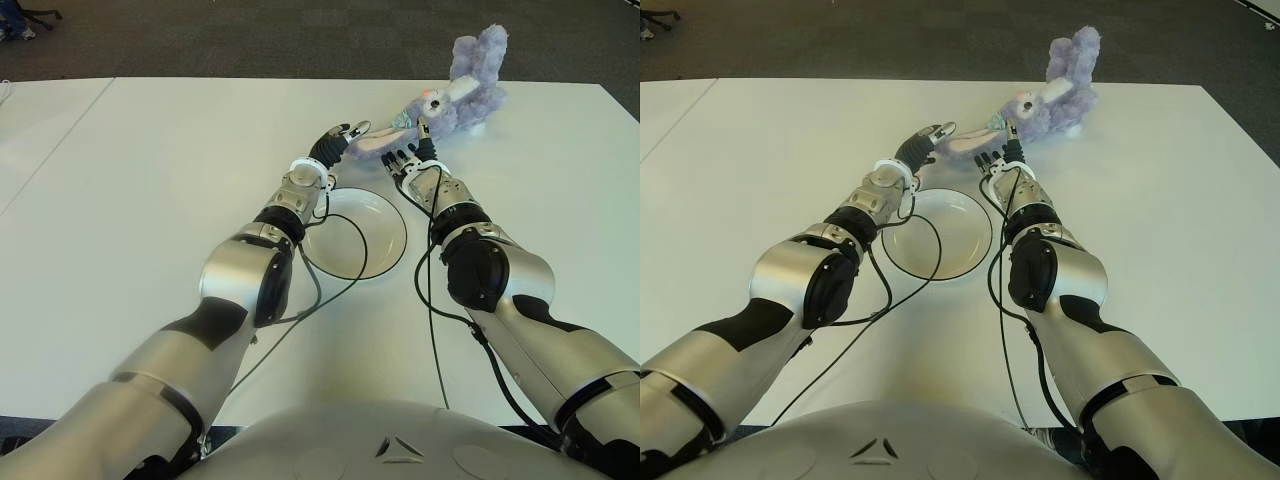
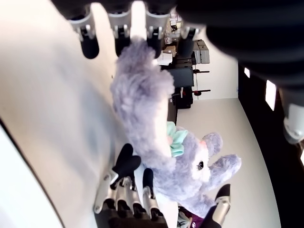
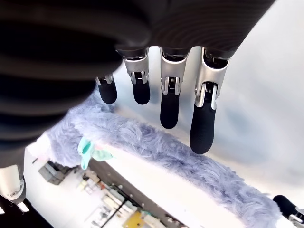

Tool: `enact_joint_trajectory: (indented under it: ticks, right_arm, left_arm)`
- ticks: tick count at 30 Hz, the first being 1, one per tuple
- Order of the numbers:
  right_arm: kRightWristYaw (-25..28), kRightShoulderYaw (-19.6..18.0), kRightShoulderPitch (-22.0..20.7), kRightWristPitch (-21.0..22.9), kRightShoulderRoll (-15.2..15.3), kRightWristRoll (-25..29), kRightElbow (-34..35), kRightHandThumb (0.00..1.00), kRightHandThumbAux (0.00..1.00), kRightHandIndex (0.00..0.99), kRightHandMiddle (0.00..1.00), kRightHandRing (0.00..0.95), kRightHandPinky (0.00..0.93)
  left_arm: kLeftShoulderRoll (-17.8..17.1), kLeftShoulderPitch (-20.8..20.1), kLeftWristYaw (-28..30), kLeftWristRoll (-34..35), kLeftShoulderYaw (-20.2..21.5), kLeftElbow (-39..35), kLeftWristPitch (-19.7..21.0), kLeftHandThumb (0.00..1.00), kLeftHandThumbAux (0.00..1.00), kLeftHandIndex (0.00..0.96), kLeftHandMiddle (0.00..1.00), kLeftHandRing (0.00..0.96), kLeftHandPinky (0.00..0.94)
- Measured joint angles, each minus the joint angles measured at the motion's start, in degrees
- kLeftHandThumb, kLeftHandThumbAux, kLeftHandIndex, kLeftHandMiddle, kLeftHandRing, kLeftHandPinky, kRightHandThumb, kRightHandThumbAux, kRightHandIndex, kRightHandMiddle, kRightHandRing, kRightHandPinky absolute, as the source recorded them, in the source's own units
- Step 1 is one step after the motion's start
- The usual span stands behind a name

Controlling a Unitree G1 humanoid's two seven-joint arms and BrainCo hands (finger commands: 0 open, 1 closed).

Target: Put the doll into the plate.

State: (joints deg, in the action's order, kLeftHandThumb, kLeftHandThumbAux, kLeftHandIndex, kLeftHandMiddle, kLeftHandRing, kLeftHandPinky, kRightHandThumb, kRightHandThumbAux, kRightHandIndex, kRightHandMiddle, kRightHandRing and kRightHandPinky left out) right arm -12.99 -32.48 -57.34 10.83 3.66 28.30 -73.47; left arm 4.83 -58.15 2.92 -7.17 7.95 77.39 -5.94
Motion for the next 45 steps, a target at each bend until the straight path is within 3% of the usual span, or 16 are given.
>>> enact_joint_trajectory:
  ticks: [7,12,15,18,21,28,32,33,34,35,36,38,40,45]
  right_arm:
    - [0.0,-0.5,-0.1,0.9,0.4,-0.1,-0.1,0.147,0.503,0.0,0.016,0.051,0.096]
    - [2.3,0.5,0.2,0.9,0.8,-2.2,-0.2,0.123,0.517,0.013,0.107,0.13,0.12]
    - [3.7,1.3,0.4,0.9,1.0,-3.6,-0.2,0.146,0.532,0.056,0.132,0.149,0.14]
    - [4.2,1.7,0.5,0.9,1.0,-4.2,-0.2,0.187,0.567,0.176,0.218,0.201,0.17]
    - [4.2,1.5,0.5,0.9,1.0,-4.3,-0.2,0.217,0.59,0.236,0.273,0.25,0.23]
    - [3.9,-0.6,0.5,0.7,1.0,-4.0,-0.2,0.3,0.603,0.296,0.333,0.312,0.313]
    - [2.8,-1.4,0.3,0.7,1.0,-4.0,-0.2,0.384,0.575,0.363,0.415,0.395,0.4]
    - [2.5,-1.5,0.3,0.7,1.1,-4.0,-0.2,0.408,0.568,0.4,0.49,0.472,0.502]
    - [2.2,-1.6,0.2,0.7,1.1,-4.0,-0.2,0.413,0.567,0.406,0.503,0.485,0.519]
    - [2.1,-1.7,0.2,0.7,1.2,-4.0,-0.2,0.426,0.574,0.533,0.624,0.642,0.697]
    - [2.0,-1.7,0.2,0.7,1.3,-4.1,-0.2,0.429,0.575,0.566,0.655,0.683,0.745]
    - [1.9,-1.7,0.2,0.6,1.5,-4.2,-0.2,0.43,0.576,0.576,0.664,0.694,0.758]
    - [1.9,-1.7,0.3,0.5,1.8,-4.3,-0.3,0.422,0.598,0.658,0.752,0.779,0.851]
    - [1.9,-2.0,0.3,0.5,2.5,-4.5,-0.4,0.411,0.607,0.703,0.801,0.824,0.877]
  left_arm:
    - [0.0,0.0,0.0,0.0,0.0,0.0,0.0,0.0,0.395,0.0,0.0,0.0,0.0]
    - [0.0,0.0,0.0,0.0,0.0,0.0,0.0,0.0,0.392,0.0,0.0,0.0,0.0]
    - [-0.1,0.0,-0.2,-0.1,0.0,0.0,0.0,0.0,0.392,0.0,0.0,0.0,0.0]
    - [-0.1,0.0,-0.6,-0.2,0.0,0.0,0.0,0.0,0.399,0.0,0.0,0.0,0.0]
    - [-0.2,0.1,-0.9,-0.2,0.0,0.0,0.0,0.0,0.401,0.0,0.0,0.0,0.0]
    - [-0.4,0.5,-1.1,-0.2,0.0,0.0,0.0,0.0,0.398,0.0,0.0,0.0,0.0]
    - [-0.4,0.6,-1.2,-0.2,0.1,0.0,0.0,0.0,0.398,0.0,0.0,0.0,0.0]
    - [-0.5,0.6,-1.2,-0.2,0.1,0.0,0.0,0.0,0.399,0.0,0.0,0.0,0.0]
    - [-0.5,0.6,-1.2,-0.2,0.1,0.0,0.0,0.0,0.399,0.0,0.0,0.0,0.0]
    - [-0.5,0.7,-1.2,-0.1,0.2,0.0,0.0,0.0,0.399,0.0,0.0,0.0,0.0]
    - [-0.5,0.7,-1.2,0.0,0.2,0.0,0.0,0.0,0.399,0.0,0.0,0.0,0.0]
    - [-0.5,0.8,-1.2,0.1,0.4,0.0,0.0,0.0,0.399,0.0,0.0,0.0,0.0]
    - [-0.5,0.9,-1.2,0.2,0.5,0.0,0.0,0.0,0.401,0.0,0.0,0.0,0.0]
    - [-0.5,1.3,-1.2,0.4,0.6,0.0,0.0,0.0,0.403,0.0,0.0,0.0,0.0]
